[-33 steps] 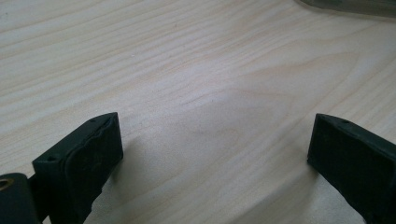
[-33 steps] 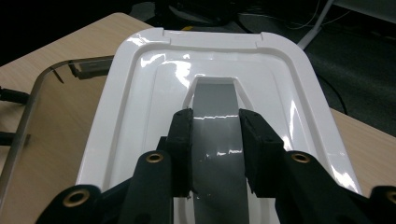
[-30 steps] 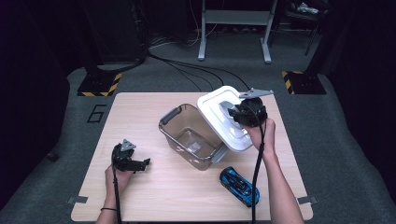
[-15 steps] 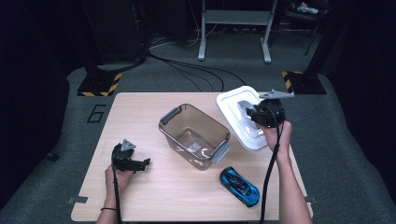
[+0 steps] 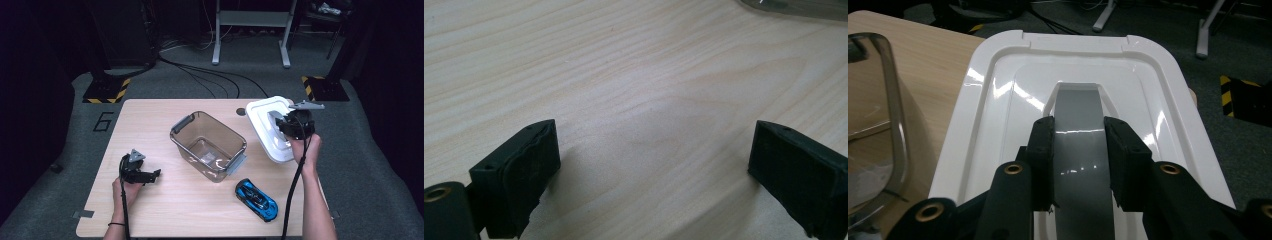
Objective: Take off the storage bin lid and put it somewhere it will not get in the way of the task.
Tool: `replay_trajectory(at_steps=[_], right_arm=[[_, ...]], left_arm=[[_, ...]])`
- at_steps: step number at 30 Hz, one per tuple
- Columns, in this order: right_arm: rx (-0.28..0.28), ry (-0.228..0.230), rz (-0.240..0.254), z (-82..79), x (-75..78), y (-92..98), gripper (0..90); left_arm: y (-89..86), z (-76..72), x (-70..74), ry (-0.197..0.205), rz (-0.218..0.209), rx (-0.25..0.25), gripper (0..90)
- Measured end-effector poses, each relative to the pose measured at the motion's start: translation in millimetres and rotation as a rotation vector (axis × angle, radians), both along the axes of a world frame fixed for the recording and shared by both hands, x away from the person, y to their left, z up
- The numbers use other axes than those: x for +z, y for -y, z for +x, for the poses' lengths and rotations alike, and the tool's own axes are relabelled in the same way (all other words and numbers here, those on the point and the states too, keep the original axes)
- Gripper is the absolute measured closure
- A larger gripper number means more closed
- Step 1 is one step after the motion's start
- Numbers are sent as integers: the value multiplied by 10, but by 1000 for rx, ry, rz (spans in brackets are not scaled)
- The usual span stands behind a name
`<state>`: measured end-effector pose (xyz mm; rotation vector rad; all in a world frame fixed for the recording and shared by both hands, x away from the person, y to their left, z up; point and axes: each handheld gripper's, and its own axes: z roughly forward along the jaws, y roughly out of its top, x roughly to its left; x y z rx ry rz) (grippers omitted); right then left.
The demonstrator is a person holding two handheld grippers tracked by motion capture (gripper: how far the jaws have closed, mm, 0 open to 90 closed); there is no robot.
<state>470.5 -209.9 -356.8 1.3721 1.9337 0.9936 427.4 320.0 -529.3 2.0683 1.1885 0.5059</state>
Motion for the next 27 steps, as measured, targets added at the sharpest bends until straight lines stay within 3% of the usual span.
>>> replay_trajectory(at_steps=[18, 27], right_arm=[[-112, -79, -17, 100, -439, 192, 668], [-134, -113, -14, 156, -653, 219, 668]], left_arm=[[1, -2, 1, 0, 1, 0, 61], [3, -3, 0, -1, -1, 2, 62]])
